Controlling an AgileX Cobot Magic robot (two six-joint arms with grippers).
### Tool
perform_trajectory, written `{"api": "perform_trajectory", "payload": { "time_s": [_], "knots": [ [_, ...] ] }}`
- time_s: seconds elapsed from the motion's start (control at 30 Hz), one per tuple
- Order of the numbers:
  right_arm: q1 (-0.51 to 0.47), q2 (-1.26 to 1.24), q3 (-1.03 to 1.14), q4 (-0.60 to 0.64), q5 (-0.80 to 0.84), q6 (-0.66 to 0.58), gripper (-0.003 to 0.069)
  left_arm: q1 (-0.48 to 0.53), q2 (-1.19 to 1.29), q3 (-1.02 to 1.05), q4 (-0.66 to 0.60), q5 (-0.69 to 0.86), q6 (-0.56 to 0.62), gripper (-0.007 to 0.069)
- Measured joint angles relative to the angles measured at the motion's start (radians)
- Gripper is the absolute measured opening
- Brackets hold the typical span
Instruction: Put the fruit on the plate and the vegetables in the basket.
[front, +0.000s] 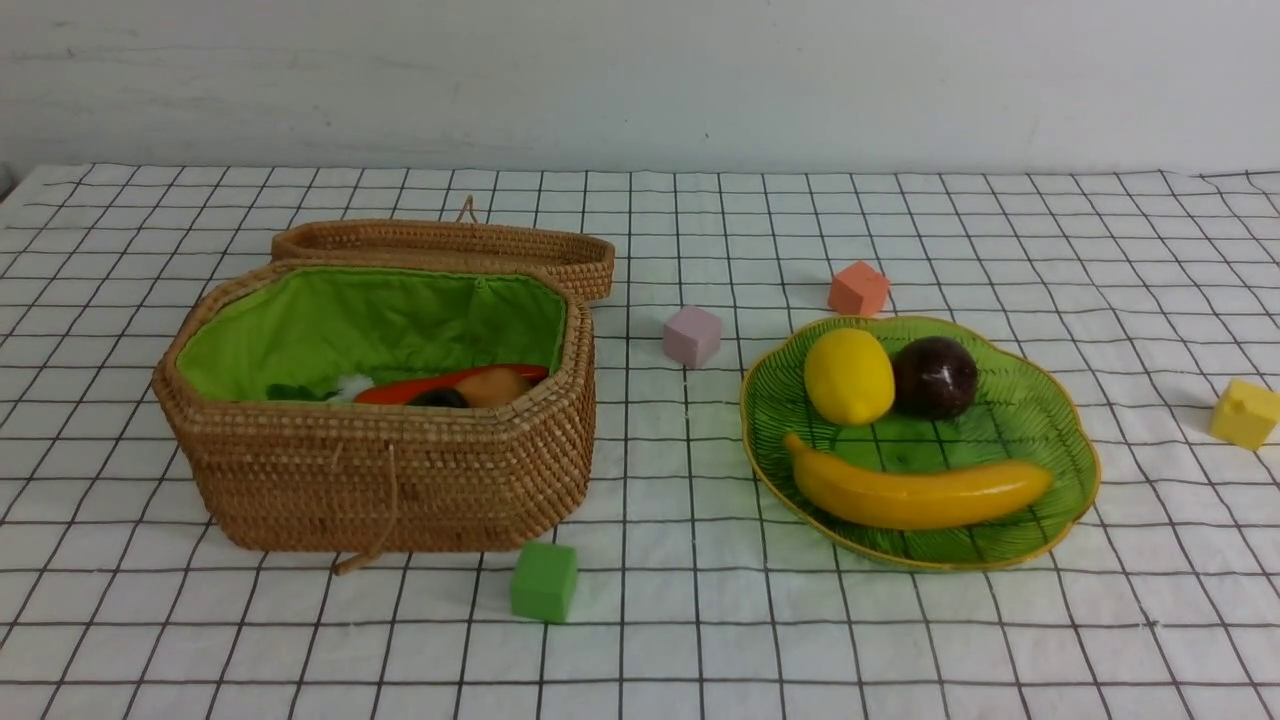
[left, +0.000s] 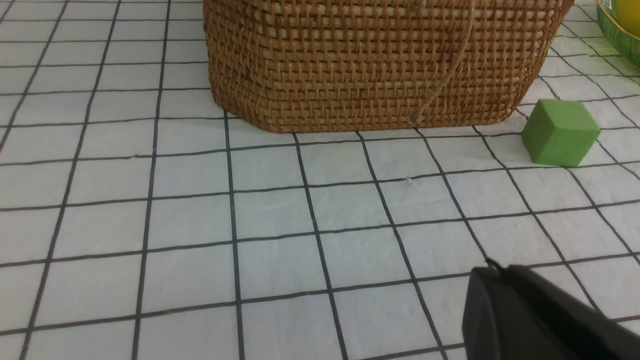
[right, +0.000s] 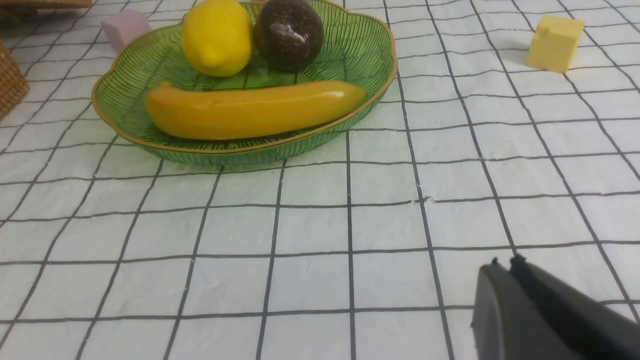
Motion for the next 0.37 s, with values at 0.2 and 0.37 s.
{"api": "perform_trajectory", "payload": {
  "time_s": [0.2, 0.37],
  "knots": [
    [0.0, 0.0, 0.0, 0.0, 0.0, 0.0, 0.004, 0.0, 0.0, 0.0, 0.0, 0.0, 0.0, -0.0013],
    [0.0, 0.0, 0.0, 0.0, 0.0, 0.0, 0.005, 0.0, 0.0, 0.0, 0.0, 0.0, 0.0, -0.0012]
  ]
}}
